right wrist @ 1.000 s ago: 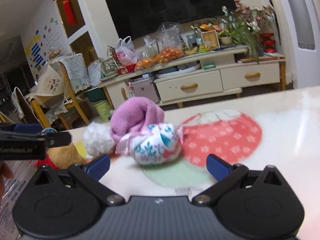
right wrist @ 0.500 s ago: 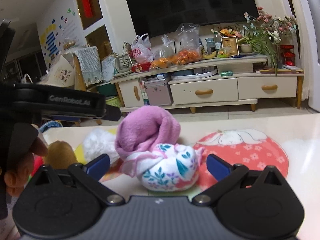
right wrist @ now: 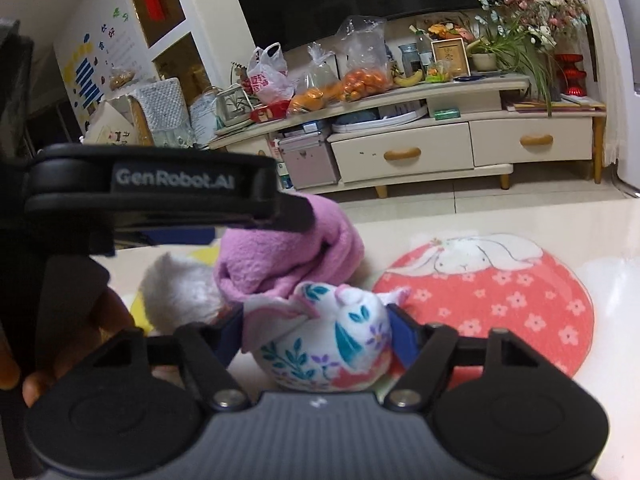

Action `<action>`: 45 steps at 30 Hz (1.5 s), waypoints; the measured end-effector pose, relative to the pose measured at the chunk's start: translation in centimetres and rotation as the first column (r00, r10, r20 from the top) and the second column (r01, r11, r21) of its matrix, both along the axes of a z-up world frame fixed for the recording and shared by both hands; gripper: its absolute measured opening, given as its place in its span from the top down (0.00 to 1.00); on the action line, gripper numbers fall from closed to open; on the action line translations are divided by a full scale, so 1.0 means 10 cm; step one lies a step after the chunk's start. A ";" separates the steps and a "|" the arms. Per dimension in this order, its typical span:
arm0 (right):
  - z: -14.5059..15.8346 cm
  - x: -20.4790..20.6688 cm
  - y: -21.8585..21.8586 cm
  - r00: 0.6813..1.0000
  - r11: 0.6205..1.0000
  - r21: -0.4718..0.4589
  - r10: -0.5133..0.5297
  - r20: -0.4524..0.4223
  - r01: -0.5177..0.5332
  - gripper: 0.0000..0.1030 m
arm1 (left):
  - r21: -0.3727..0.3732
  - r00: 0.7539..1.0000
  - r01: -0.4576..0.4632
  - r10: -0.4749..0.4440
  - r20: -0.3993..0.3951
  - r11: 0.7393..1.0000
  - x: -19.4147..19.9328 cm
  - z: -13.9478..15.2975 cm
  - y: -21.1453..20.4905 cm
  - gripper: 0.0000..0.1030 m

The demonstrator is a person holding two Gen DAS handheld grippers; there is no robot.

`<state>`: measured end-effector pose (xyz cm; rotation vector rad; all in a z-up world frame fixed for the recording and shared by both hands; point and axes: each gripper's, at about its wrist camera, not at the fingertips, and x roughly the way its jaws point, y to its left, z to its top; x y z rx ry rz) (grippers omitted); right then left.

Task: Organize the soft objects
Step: 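Grasp the floral-print bundle with the right tool while the left tool grasps the pink fuzzy sock, then carry the floral bundle with the right tool while the left tool carries the pink sock toward the box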

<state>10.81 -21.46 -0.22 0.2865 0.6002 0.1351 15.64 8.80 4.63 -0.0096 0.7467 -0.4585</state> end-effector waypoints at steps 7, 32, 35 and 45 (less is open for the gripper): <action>0.03 -0.16 -0.02 1.000 0.999 -0.023 0.028 -0.002 -0.028 0.32 | 0.031 0.999 0.030 -0.031 0.028 0.999 -0.13 0.00 0.00 0.11; 0.15 -1.26 -0.20 0.997 0.996 -0.061 -0.065 -0.050 0.062 0.32 | 0.012 0.996 0.089 -0.089 -0.015 0.996 -1.40 0.06 0.42 0.21; 0.18 -1.41 -0.15 0.996 0.997 -0.051 -0.061 -0.070 0.057 0.32 | 0.022 0.994 0.103 -0.102 -0.035 0.994 -1.59 0.11 0.48 0.21; 0.28 -1.92 0.26 0.996 0.997 -0.077 -0.032 -0.086 0.025 0.33 | 0.033 0.992 0.114 -0.112 -0.057 0.993 -2.25 0.13 0.71 0.21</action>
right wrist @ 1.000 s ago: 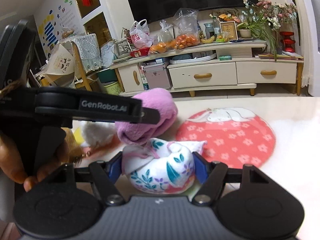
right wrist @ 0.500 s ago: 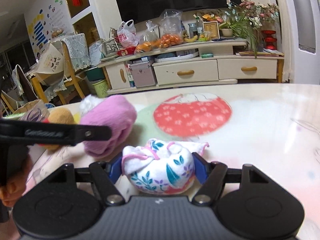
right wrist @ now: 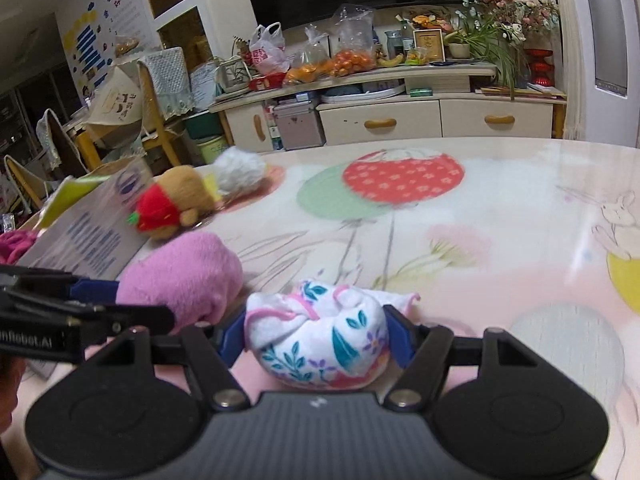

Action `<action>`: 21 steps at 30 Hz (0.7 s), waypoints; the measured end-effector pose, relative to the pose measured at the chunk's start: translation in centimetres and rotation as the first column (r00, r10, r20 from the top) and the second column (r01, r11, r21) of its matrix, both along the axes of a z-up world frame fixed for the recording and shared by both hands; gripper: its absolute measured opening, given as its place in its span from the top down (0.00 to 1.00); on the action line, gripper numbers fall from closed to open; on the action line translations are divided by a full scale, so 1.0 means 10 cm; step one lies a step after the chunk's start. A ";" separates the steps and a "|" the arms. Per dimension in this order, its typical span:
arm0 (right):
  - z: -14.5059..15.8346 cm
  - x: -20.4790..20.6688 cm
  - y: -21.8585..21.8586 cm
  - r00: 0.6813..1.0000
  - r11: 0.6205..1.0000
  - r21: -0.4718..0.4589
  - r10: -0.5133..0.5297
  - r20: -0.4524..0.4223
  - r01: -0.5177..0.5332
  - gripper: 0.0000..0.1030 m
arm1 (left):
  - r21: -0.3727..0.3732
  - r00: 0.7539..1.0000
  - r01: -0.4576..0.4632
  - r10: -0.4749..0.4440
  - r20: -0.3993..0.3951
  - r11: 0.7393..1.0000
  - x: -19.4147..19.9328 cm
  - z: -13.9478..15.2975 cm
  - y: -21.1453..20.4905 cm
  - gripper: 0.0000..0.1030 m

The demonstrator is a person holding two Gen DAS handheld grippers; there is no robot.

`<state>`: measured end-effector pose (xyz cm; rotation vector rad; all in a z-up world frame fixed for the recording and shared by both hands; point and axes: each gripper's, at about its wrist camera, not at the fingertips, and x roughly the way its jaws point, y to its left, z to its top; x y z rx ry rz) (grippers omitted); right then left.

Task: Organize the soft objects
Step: 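Carry the floral bundle with the right tool while the left tool carries the pink sock toward the box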

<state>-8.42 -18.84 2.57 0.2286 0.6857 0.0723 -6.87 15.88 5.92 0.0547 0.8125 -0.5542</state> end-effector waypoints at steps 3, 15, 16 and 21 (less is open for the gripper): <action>0.01 -0.16 0.09 1.000 1.000 0.001 -0.005 -0.006 0.005 0.33 | 0.001 1.000 -0.001 0.001 -0.004 1.000 -0.08 0.00 0.02 0.21; 0.09 -0.69 0.32 0.999 0.999 -0.030 -0.046 -0.016 0.045 0.34 | 0.054 0.998 0.000 -0.004 0.057 0.999 -0.27 -0.04 0.08 0.18; 0.09 -0.72 0.33 0.999 0.999 -0.028 -0.047 -0.019 0.047 0.34 | 0.055 0.998 0.001 -0.004 0.063 0.998 -0.25 -0.04 0.06 0.18; 0.08 -0.75 0.37 0.998 0.998 -0.040 -0.056 -0.021 0.055 0.34 | 0.063 0.995 -0.008 0.001 0.097 0.998 -0.15 -0.05 0.00 0.07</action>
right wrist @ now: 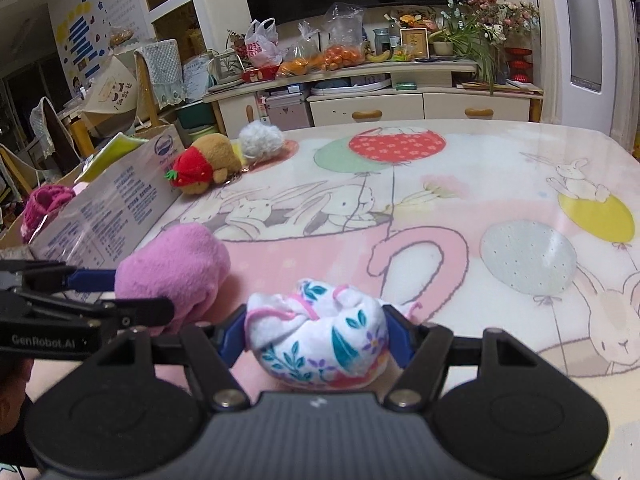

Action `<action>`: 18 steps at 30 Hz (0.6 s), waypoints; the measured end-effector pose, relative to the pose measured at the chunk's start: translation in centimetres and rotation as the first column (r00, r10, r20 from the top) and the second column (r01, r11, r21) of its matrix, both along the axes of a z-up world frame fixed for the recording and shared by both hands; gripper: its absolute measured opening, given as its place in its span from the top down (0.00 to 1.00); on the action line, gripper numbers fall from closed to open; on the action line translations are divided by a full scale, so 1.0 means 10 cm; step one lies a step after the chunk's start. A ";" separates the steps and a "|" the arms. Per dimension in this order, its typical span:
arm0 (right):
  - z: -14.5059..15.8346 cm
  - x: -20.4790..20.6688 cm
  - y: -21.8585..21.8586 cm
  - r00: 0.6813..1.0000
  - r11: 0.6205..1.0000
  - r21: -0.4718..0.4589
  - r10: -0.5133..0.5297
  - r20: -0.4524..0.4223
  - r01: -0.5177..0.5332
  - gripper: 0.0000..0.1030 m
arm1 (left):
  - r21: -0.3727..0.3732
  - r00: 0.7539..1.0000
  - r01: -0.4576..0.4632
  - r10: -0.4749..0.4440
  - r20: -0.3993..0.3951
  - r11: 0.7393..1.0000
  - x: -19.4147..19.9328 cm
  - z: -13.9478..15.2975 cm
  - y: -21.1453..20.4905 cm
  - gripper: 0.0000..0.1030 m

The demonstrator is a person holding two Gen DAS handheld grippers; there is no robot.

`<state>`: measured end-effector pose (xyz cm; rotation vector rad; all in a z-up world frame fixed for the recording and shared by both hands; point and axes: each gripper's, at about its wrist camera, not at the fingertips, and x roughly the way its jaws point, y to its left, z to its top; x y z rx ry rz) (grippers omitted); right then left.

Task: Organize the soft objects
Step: 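Carry the floral bundle with the right tool while the left tool carries the pink sock toward the box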

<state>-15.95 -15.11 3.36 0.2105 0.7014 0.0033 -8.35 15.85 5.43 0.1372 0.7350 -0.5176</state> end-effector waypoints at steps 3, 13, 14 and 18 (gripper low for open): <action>-0.01 0.00 0.01 1.000 1.000 -0.001 -0.008 -0.001 0.008 0.34 | 0.035 0.999 0.002 -0.003 0.050 0.999 0.03 -0.04 -0.09 0.02; -0.05 0.04 0.05 1.000 1.000 -0.018 -0.010 -0.025 0.009 0.34 | 0.086 0.997 0.015 -0.021 0.074 0.996 0.16 -0.21 -0.29 0.07; -0.06 0.04 0.05 1.000 1.000 -0.019 -0.013 -0.026 0.012 0.34 | 0.096 0.996 0.017 -0.025 0.085 0.995 0.16 -0.22 -0.31 0.09; -0.07 0.04 0.01 0.999 0.999 -0.020 -0.032 -0.030 0.032 0.34 | 0.098 0.996 0.012 -0.021 0.088 0.995 0.11 -0.22 -0.29 0.13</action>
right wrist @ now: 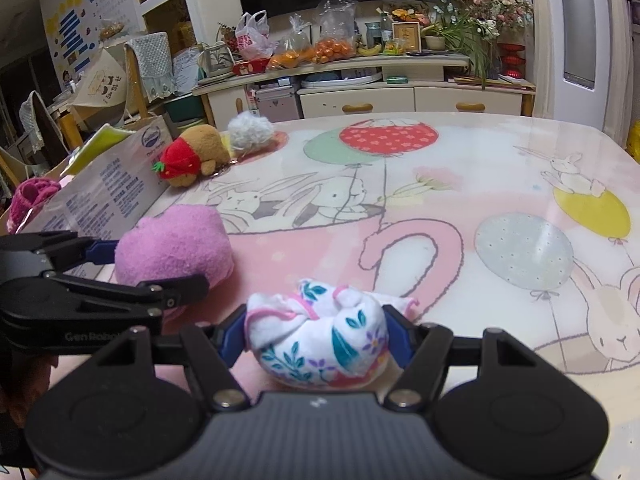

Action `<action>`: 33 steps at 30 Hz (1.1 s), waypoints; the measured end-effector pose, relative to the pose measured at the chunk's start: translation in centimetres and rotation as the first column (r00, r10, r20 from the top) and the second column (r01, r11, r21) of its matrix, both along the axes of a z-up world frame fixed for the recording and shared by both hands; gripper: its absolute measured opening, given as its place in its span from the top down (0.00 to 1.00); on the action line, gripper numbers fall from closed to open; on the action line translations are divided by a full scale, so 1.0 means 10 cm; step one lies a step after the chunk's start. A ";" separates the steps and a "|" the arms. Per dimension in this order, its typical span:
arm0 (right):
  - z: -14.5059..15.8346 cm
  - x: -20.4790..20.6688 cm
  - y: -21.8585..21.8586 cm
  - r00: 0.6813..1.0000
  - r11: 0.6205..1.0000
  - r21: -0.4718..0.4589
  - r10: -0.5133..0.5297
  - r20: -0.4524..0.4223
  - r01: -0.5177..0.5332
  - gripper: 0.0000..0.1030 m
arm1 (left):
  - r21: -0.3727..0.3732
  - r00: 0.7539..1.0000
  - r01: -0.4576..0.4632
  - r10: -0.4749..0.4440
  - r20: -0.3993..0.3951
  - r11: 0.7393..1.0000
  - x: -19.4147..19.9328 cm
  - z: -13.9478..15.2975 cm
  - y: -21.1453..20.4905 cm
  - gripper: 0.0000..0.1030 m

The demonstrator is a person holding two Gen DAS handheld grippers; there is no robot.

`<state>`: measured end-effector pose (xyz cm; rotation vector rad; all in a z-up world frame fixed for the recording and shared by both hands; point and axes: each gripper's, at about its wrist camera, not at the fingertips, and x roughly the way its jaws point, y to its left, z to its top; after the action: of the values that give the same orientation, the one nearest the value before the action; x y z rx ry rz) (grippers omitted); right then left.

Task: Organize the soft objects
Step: 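Carry the floral bundle with the right tool while the left tool carries the pink sock toward the box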

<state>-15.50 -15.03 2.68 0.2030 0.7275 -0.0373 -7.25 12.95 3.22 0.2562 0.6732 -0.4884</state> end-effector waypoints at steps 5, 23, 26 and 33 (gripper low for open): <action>0.04 0.00 -0.02 1.000 1.000 -0.001 -0.017 0.011 0.017 0.34 | -0.012 1.000 -0.016 0.016 -0.010 1.000 -0.02 0.07 0.05 0.14; 0.28 0.11 0.22 0.998 1.000 -0.016 -0.013 0.067 0.014 0.34 | -0.055 0.995 -0.037 0.042 0.092 0.998 -0.14 0.58 0.33 0.14; 0.31 0.13 0.27 0.998 1.000 -0.024 -0.009 0.068 0.011 0.34 | -0.068 0.992 -0.047 0.054 0.112 0.997 -0.15 0.66 0.39 0.14; 0.43 0.20 0.36 0.995 0.999 -0.037 -0.010 0.095 0.014 0.34 | -0.094 0.978 -0.082 0.099 0.182 0.992 -0.18 0.85 0.53 0.14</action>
<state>-13.54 -11.46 6.97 0.1724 0.6311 -0.0521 -9.07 18.28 11.75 0.1862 0.4773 -0.3994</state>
